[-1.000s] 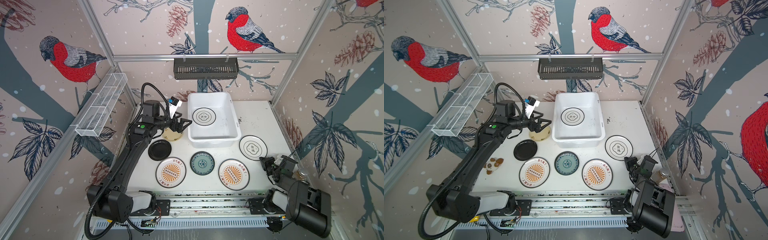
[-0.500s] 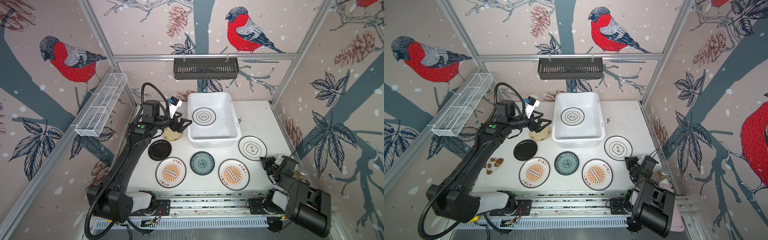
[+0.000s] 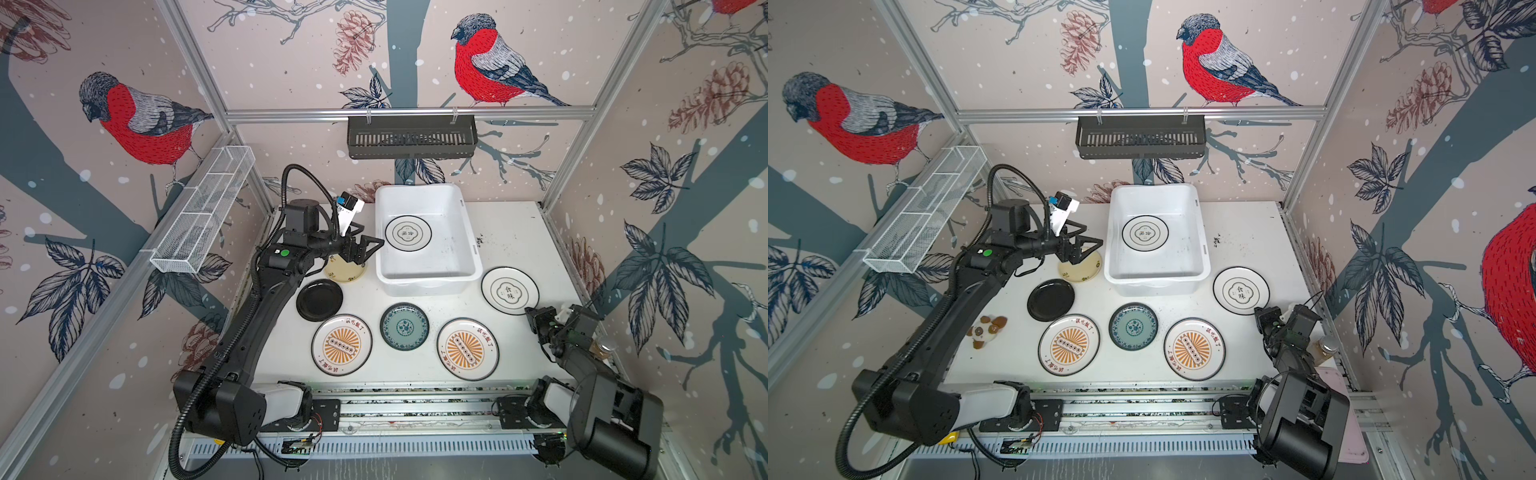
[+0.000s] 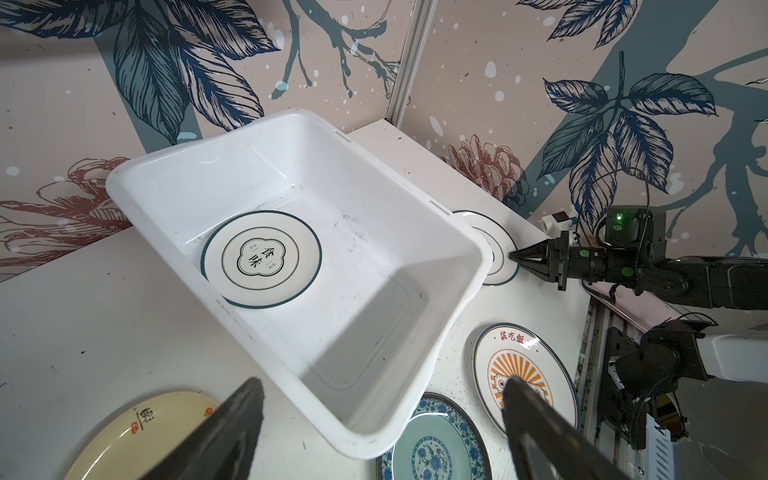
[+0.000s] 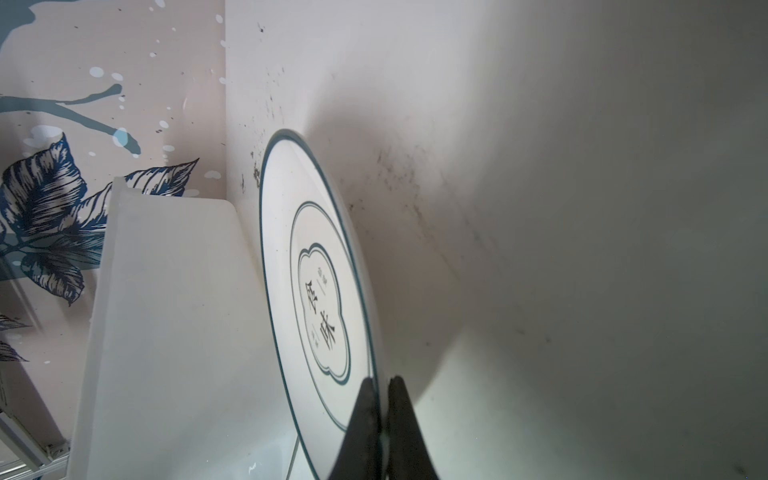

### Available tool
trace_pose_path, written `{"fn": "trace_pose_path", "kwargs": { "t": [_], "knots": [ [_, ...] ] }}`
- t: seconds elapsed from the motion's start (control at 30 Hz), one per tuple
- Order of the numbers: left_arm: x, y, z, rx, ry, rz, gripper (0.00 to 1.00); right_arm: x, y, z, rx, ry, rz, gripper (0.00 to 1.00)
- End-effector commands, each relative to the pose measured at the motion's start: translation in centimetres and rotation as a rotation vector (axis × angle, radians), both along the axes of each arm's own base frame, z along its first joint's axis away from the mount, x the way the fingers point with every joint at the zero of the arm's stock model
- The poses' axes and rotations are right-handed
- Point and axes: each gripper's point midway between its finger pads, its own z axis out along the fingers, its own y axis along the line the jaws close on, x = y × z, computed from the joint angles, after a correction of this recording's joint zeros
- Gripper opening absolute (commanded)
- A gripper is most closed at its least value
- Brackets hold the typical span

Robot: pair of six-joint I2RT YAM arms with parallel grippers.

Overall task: Place the plates into the plastic bin on the countertop
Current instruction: 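Grip the teal-rimmed plate edge with the right gripper and tilt it upright, then lift the plate and carry it over the white bin with the right gripper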

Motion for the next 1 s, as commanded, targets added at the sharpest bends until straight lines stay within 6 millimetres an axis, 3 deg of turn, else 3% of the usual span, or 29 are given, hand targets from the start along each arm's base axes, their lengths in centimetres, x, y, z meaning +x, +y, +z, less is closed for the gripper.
{"fn": "trace_pose_path", "kwargs": {
  "t": [0.0,0.57,0.97],
  "knots": [
    [0.1,-0.3,1.1,-0.016,-0.045,-0.018,0.89,0.6,-0.6,1.6,-0.022,-0.029,-0.002,0.02],
    [0.2,-0.4,1.2,-0.018,-0.047,-0.018,0.89,1.8,-3.3,9.1,-0.118,-0.12,-0.019,0.02],
    [0.2,-0.4,1.5,-0.02,-0.052,-0.016,0.89,3.5,-2.7,15.8,-0.136,-0.256,0.022,0.02]
  ]
}}
